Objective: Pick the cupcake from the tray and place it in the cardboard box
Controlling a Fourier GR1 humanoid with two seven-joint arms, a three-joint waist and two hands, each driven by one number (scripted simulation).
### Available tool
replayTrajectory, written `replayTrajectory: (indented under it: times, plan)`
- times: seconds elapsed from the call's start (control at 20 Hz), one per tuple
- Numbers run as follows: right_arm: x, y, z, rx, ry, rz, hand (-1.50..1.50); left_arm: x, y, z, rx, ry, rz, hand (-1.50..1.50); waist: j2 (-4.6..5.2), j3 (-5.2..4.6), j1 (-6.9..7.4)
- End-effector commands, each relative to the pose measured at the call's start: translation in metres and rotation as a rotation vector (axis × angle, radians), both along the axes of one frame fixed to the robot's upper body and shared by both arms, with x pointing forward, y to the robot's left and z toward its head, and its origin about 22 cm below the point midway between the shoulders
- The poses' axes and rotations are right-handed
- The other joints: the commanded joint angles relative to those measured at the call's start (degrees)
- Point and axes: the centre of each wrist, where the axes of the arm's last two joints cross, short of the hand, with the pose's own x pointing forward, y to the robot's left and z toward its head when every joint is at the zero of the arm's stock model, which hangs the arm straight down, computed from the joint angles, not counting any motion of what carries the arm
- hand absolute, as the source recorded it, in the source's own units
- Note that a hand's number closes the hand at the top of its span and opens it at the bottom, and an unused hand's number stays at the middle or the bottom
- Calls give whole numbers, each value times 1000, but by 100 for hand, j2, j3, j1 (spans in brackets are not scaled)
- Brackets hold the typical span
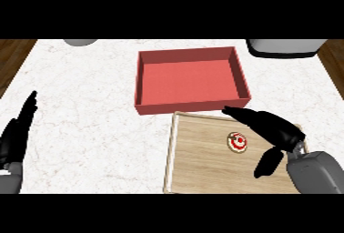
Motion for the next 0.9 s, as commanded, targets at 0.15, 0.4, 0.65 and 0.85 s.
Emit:
replayTrajectory:
  times: [0.15, 0.4, 0.65, 0.85]
  plan:
    - [-11, 30, 12, -93, 22, 3, -150, 2, 2, 13, 5, 3, 9, 0, -2, 1, 15]
    - [-6, 23, -41, -155, 66, -56, -150, -10, -6, 17, -12, 5, -9, 0, 3, 4, 57]
    - [-4, 27, -54, -146, 50, -84, 150, 15, -11, 14, -11, -2, -6, 0, 8, 2, 18]
    - [14, 25, -45, -150, -158, -101, 150, -4, -6, -6, -14, 16, -13, 0, 17, 4, 65]
